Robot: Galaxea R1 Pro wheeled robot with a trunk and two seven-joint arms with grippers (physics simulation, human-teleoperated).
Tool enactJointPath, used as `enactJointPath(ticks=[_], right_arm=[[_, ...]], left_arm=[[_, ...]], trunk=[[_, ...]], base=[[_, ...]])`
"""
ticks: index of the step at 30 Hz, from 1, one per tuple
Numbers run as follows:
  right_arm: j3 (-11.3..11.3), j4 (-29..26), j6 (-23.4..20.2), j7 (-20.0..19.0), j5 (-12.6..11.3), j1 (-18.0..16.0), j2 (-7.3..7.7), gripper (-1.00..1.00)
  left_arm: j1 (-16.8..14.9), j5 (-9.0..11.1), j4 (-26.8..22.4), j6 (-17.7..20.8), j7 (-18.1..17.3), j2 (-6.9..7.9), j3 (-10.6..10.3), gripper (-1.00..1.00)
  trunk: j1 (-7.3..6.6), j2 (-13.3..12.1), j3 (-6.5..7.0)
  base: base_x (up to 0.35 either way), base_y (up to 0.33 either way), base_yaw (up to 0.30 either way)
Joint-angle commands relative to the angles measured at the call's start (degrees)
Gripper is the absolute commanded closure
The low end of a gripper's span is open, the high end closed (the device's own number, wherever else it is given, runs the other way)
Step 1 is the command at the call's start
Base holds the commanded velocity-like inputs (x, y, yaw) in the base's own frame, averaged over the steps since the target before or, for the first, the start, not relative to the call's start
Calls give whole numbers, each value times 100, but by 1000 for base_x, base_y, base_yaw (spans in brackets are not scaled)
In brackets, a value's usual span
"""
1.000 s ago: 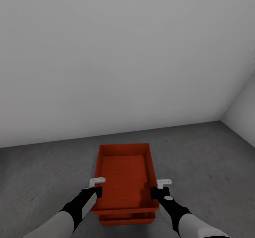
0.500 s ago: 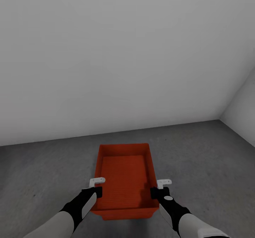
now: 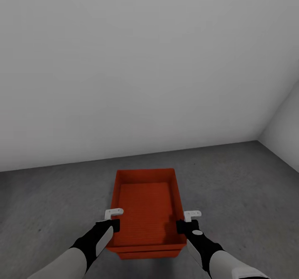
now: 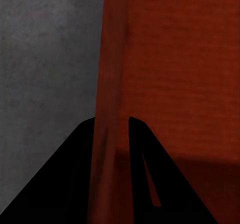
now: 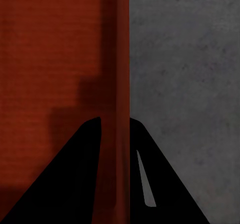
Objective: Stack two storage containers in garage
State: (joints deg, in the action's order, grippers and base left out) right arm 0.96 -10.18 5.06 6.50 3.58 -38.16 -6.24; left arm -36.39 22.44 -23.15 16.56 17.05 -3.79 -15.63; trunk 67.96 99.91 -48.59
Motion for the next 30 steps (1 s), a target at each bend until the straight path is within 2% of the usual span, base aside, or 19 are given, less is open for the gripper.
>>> enactJointPath(ticks=[1, 21, 30], right_arm=[[11, 42, 22, 308, 25, 1, 79, 100], [9, 42, 22, 308, 20, 1, 79, 100], [9, 42, 22, 308, 20, 1, 79, 100]], left_arm=[[-8, -167, -23, -284, 79, 10, 201, 100], [-8, -161, -49, -285, 79, 2, 201, 100], [-8, -168, -50, -285, 79, 2, 201, 100]], trunk=[[0, 2, -4], [0, 2, -4], [197, 363, -166]], base=[[10, 0, 0], [1, 0, 0], [0, 0, 0]])
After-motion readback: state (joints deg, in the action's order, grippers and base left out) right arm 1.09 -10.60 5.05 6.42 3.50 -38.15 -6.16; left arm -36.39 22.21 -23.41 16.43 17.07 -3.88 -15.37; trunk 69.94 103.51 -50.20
